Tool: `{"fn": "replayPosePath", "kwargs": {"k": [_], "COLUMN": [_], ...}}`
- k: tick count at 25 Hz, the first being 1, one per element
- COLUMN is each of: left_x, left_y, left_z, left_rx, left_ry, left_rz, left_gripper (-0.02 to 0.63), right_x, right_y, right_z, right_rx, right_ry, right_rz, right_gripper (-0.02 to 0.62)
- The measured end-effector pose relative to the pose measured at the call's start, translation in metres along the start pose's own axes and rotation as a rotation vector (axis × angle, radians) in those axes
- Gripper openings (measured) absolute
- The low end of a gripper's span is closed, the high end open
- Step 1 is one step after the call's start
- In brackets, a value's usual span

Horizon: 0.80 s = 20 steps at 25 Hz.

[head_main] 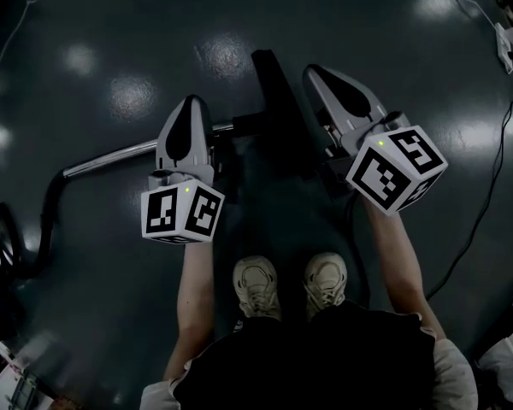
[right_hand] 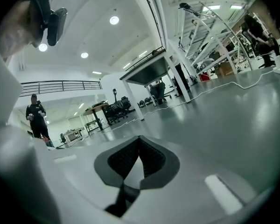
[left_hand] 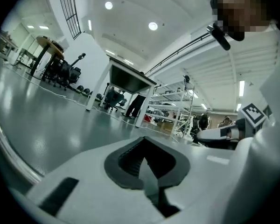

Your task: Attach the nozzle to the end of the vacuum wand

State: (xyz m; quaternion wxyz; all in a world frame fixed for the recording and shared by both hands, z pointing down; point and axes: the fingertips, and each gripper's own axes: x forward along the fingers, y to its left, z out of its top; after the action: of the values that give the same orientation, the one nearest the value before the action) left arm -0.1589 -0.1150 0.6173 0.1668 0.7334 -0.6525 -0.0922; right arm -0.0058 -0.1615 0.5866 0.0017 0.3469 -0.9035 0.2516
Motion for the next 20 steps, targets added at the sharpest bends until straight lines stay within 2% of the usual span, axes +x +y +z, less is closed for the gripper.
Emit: {"fn": "replayPosePath", "kwargs": {"k": [3, 8, 10, 12, 15, 20], "left_x": [0.002, 0.012, 0.02, 0.026, 0.035, 0.025], "left_y": [-0.009, 0.0, 0.007, 0.01, -0.019, -0.118], "left_z": [-0.002, 0.001, 0.002, 0.02, 0.108, 0.325], "left_rx": [0.008, -0.001, 0.022, 0.048, 0.035, 0.043], "left_ry": [-0.006, -0.051, -0.055, -0.043, -0.056, -0.084], "left_rz": [-0.036, -0.024, -0.021, -0.002, -0.003, -0.036], "left_gripper": [0.002, 0.002, 0.002, 0.002, 0.002, 0.002], "right_x": [0.0, 0.013, 0.019, 0.019, 0.005, -0.03], "right_y": [-0.008, -0.031, -0.037, -0.029, -0.001, 0.094], "right_z": [-0.006, -0.01, -0.004, 0.018, 0.097, 0.282], "right_rx": [0.01, -0.019, -0.038, -0.06, -0.094, -0.078], "right_ry": [0.0, 0.006, 0.018, 0.052, 0.102, 0.126], "right_rz": [-0.02, -0.062, -0.093, -0.112, -0.134, -0.157], "right_gripper": [0.006, 0.008, 0.008, 0.006, 0.006, 0.008]}}
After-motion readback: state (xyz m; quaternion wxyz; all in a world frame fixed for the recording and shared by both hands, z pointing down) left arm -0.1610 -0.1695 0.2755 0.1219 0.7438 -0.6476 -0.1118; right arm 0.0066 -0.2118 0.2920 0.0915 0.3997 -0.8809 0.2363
